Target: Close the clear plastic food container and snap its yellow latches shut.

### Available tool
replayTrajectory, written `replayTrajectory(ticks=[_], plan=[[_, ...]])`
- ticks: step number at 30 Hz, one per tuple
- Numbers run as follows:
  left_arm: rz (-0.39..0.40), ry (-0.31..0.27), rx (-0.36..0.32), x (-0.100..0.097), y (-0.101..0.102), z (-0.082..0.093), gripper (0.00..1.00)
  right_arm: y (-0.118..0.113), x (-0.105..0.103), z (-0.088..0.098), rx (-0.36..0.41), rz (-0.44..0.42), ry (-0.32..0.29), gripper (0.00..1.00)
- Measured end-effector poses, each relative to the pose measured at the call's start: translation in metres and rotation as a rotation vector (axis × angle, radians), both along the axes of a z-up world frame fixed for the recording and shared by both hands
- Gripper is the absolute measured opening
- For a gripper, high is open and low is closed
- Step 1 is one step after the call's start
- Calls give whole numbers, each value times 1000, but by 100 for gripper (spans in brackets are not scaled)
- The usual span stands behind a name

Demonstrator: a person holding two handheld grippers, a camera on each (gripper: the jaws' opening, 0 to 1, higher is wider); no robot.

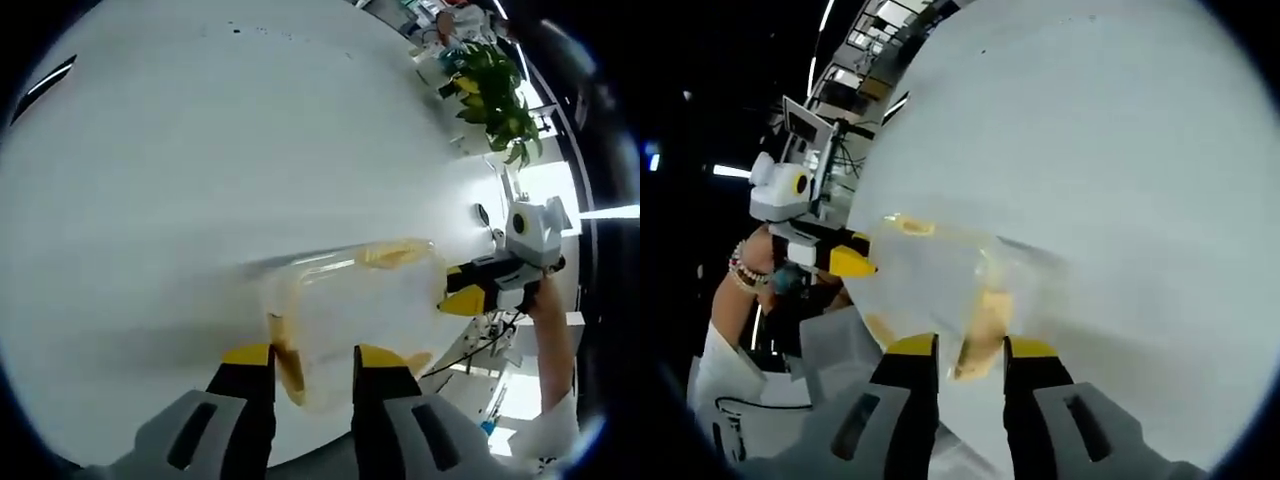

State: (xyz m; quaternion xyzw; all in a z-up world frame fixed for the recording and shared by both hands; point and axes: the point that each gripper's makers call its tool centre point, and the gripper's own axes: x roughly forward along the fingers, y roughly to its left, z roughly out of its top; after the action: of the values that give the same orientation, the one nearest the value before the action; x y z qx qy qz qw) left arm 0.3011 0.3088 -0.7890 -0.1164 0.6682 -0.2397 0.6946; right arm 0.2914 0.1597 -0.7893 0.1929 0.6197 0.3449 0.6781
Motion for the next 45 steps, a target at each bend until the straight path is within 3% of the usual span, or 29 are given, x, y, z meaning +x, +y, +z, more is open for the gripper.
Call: replayTrajectory(ticks=[7,8,15,20,24,26,30,37,38,40,41,42,43,45], plan=[[35,17,-26,0,2,-1,19,1,-2,0,27,-11,19,19],[34,18,-28,0,2,0,18,6,-8,3,66,-4,50,18],[99,39,-42,0,5,0,14,7,-10,-1,28,2,27,19],[50,11,-35,0,1,2,16,7,-6,0,0,35,-1,22],[54,21,-30,0,3,2,15,3,-1,1,-117,120,-111,26],[51,21,-24,0,4,3,14,2,0,3,-161,129,-122,27],[46,16,-18,0,11,8,7,0,6,6,-280,208,-206,31],[37,-14,-3,1,11,9,9,-10,18,8,-429,281,-294,45],[39,-9,0,1,11,9,9,-7,17,9,-425,290,-298,46],[36,-3,1,2,11,8,9,1,9,10,-383,286,-259,34],[54,13,0,2,12,8,9,11,2,13,-322,286,-221,26],[53,12,-2,2,12,7,10,2,8,9,-395,224,-212,26],[54,15,-2,2,12,8,10,5,9,10,-360,282,-233,26],[60,21,-6,1,12,7,10,5,6,9,-334,229,-163,25]])
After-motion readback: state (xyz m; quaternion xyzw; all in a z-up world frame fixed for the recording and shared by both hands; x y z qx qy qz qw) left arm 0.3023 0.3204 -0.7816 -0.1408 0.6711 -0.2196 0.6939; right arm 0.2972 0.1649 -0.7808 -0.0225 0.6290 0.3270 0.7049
